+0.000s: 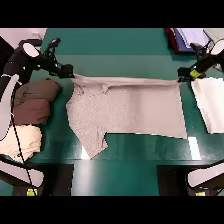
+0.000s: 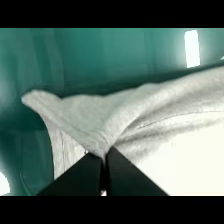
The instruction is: Fold the shirts.
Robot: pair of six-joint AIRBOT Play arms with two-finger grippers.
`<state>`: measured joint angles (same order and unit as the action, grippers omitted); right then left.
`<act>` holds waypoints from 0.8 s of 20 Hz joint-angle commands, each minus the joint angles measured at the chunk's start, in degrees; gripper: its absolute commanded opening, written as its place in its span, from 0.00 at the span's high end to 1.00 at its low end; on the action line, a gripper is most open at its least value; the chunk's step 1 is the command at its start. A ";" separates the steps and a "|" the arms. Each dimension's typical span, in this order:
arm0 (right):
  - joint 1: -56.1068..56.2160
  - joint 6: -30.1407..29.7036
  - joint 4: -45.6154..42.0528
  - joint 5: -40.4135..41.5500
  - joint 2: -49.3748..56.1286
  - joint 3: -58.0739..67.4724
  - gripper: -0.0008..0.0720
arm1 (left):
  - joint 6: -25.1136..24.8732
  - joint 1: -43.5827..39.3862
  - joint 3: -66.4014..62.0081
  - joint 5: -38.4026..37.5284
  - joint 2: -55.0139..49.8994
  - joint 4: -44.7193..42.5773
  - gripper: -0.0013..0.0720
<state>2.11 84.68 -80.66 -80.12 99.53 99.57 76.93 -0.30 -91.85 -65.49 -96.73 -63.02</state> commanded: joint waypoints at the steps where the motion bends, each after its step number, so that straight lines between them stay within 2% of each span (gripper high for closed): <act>1: 0.07 0.26 0.11 4.94 -4.87 -11.85 0.97 | -0.85 -0.02 4.79 -2.29 -0.17 -0.66 0.95; 3: 0.07 1.60 0.13 6.99 -6.47 -15.98 0.97 | -0.79 -0.02 8.33 -2.08 -0.17 -0.63 0.95; 4: 0.07 2.14 0.17 7.26 -6.91 -17.29 0.95 | 0.02 -0.02 9.62 -2.10 -0.17 -0.63 0.88; 5: 0.07 2.32 0.17 6.86 -7.02 -17.66 0.67 | 1.46 -0.02 10.43 -2.12 -0.17 -0.68 0.44; 6: 0.07 2.32 0.17 5.95 -7.10 -17.51 0.36 | 2.86 0.00 10.47 -2.49 -0.15 -0.79 0.21; 7: 0.07 2.32 0.15 5.07 -7.41 -17.11 0.36 | 4.00 0.00 10.40 -3.41 0.31 -0.79 0.26; 9: 0.04 2.25 0.07 2.78 -9.46 -16.52 0.36 | 4.09 0.00 10.47 -6.64 2.89 -1.53 0.27; 11: -0.42 2.16 0.09 1.95 -14.40 -19.10 0.36 | 4.31 -0.02 12.94 -8.68 8.15 -6.47 0.27; 13: -1.14 2.16 1.40 1.75 -21.38 -25.00 0.36 | 5.35 0.00 20.83 -8.61 15.26 -8.66 0.27; 16: -2.62 1.92 7.45 2.67 -31.10 -33.94 0.37 | 5.60 -0.02 36.59 -7.37 25.05 -5.88 0.27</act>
<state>0.49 86.85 -77.69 -77.91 76.16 72.31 81.82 -0.30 -66.67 -73.10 -79.79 -69.23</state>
